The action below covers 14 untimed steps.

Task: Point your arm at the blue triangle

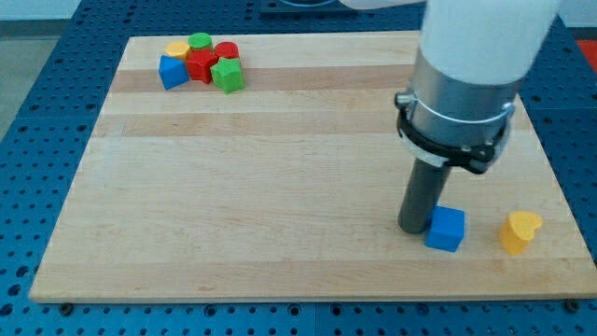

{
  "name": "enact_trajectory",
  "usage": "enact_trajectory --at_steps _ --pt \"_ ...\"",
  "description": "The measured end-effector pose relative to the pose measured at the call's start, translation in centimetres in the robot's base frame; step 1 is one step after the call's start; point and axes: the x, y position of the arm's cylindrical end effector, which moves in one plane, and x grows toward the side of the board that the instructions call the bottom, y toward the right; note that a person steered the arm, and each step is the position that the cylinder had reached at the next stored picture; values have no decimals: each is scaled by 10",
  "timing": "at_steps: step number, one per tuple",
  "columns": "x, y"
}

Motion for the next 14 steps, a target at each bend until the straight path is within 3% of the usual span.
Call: enact_trajectory --at_steps 3,8,14 --pt "2 10" --pt "-86 -235" --pt "-228 -365"
